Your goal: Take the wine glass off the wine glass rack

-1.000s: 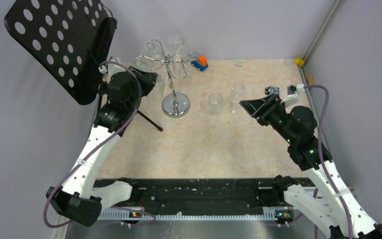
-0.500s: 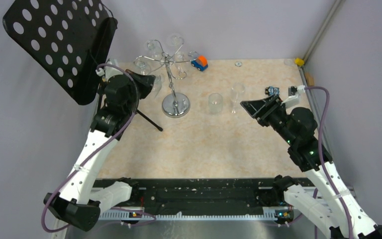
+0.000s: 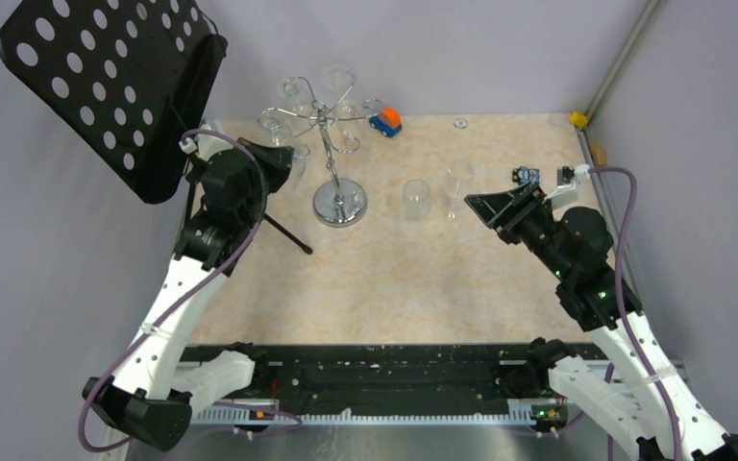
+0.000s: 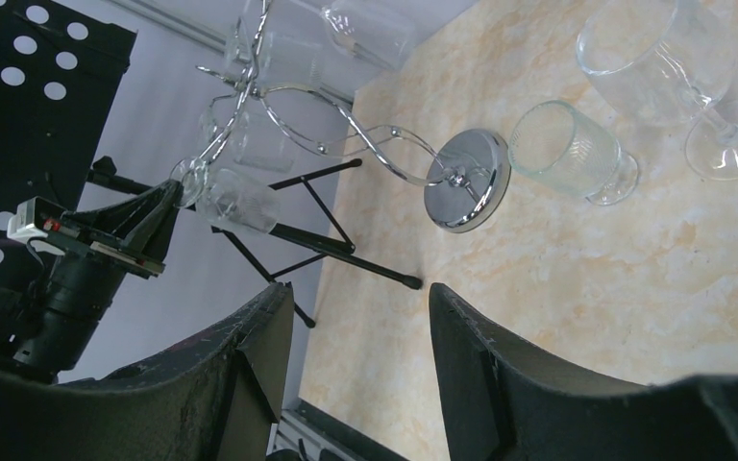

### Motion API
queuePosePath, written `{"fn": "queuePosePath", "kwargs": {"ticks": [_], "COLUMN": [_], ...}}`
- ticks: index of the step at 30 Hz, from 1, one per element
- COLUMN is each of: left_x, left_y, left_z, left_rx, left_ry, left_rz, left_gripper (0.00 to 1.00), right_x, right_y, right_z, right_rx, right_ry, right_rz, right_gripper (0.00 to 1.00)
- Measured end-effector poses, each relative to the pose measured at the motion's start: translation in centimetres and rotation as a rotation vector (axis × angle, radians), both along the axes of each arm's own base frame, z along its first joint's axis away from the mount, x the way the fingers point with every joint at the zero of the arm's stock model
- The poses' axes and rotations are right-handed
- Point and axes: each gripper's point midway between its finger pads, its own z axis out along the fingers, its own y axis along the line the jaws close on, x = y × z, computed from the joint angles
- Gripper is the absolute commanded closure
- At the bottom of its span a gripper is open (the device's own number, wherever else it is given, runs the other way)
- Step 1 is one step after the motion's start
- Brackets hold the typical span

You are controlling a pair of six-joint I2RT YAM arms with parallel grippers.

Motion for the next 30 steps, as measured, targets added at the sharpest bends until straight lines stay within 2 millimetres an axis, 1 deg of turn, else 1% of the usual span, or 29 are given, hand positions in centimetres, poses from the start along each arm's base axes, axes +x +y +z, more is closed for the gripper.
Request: {"fn": "queuePosePath", "kwargs": {"ticks": [20,30], "left_x": [1.1,1.9], "left_y": [0.7,0.2], "left_z": [1.0,1.3], "left_rx": [-0.065,-0.072], "left_ry": [-0.102,-0.144], "left_rz": [0.073,0.068], "left_gripper": [1.0,1.0], "right_x": [0.0,0.0], "right_y": [0.0,-0.1], "right_z": [0.0,0.0], "right_rx": [0.0,-0.001], "right_ry": [-0.001,0.0], "right_rz": [-0.001,-0.005], "right_gripper": [0.45,0.45]}}
